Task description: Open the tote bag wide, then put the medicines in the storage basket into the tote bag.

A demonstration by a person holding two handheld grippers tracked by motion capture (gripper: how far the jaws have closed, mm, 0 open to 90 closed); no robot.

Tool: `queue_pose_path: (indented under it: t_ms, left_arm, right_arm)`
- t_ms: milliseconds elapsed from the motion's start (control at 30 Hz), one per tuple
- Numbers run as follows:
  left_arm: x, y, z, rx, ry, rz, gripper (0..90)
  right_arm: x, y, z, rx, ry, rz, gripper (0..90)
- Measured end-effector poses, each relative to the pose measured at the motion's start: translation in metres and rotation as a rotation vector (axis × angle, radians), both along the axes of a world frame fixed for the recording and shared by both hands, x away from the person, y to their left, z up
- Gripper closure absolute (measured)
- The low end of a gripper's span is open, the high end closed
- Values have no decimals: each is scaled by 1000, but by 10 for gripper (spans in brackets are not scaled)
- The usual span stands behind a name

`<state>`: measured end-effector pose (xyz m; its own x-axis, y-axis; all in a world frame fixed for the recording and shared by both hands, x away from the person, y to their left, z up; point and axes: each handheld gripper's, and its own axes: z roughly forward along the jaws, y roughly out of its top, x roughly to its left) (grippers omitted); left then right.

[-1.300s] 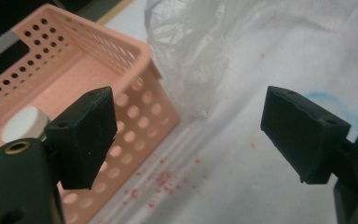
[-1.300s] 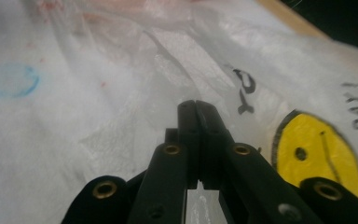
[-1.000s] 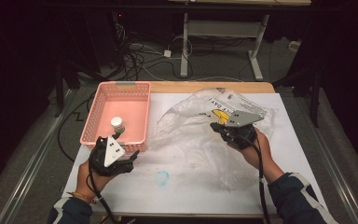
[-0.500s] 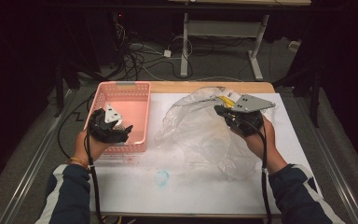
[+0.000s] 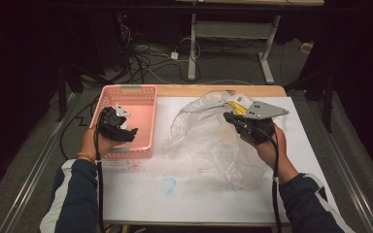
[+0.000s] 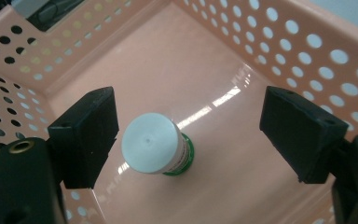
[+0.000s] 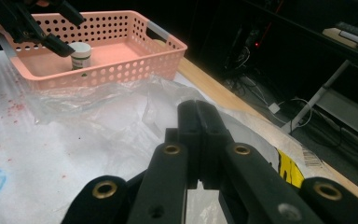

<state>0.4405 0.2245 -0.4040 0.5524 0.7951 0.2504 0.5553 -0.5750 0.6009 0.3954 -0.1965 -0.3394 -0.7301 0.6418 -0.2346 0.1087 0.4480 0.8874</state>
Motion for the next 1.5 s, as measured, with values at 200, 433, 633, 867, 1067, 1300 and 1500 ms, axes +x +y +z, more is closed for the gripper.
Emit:
queue_pose_path:
  t_ms: [200,433,633,867,1067,1300,1500]
  left_arm:
    - [12,0,-2,52,50,6,187]
    - [36,7,-13,124,179,49,214]
    - [51,14,-20,117,282,58,317]
    - [53,14,-23,133,325,35,455]
    - [51,14,-21,116,312,22,480]
    - [45,8,-16,97,276,21,483]
    - [28,7,-4,52,178,2,484]
  right_arm:
    - [0,-2,1,2,-7,4,900]
    - [0,4,-1,-14,0,23,900]
    - [-2,7,-1,-23,-7,43,900]
    - [-1,4,-2,-4,-14,32,900]
    - [-2,-4,-2,21,-25,4,900]
    - [-3,-5,-4,18,-24,-5,900]
    - [-3,-6,-7,17,-17,-9,900]
